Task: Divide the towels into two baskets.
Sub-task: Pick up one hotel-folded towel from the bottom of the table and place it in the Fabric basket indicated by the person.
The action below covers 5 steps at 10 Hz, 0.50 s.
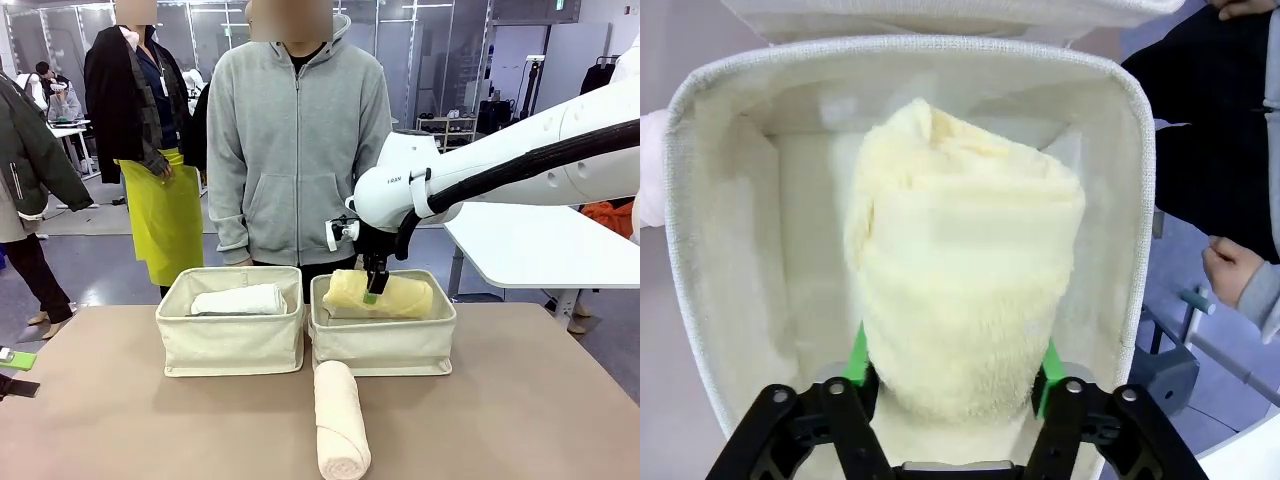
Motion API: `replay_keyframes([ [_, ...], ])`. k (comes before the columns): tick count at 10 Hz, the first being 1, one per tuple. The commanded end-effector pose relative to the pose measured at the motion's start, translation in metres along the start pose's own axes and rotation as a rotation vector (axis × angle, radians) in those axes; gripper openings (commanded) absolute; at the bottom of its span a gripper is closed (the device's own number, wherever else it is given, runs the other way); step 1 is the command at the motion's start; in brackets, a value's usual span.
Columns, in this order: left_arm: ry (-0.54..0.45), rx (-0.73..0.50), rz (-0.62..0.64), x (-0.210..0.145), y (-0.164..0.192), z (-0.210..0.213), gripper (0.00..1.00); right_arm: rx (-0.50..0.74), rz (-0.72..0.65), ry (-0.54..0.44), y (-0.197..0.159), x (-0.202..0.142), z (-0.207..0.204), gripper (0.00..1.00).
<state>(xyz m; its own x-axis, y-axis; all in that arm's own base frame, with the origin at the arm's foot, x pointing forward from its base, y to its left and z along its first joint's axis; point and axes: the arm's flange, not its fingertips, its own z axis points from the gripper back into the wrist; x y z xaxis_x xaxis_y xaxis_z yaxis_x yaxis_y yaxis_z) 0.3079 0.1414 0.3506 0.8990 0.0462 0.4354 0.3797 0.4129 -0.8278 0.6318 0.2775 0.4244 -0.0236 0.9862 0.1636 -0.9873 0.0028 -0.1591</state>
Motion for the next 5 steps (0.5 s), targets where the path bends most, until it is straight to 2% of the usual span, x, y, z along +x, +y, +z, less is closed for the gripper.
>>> replay_keyframes([
  [1,-0.016,-0.01,-0.008,0.0,-0.003,0.002,1.0,0.002,-0.03,-0.019,-0.001,0.005,0.007,1.0],
  [3,-0.016,-0.01,-0.008,0.0,-0.003,0.002,1.0,-0.018,-0.043,-0.026,0.005,0.002,0.017,1.0],
  [5,-0.016,-0.01,-0.008,0.0,-0.003,0.002,1.0,-0.008,-0.004,-0.006,-0.002,0.002,0.005,1.0],
])
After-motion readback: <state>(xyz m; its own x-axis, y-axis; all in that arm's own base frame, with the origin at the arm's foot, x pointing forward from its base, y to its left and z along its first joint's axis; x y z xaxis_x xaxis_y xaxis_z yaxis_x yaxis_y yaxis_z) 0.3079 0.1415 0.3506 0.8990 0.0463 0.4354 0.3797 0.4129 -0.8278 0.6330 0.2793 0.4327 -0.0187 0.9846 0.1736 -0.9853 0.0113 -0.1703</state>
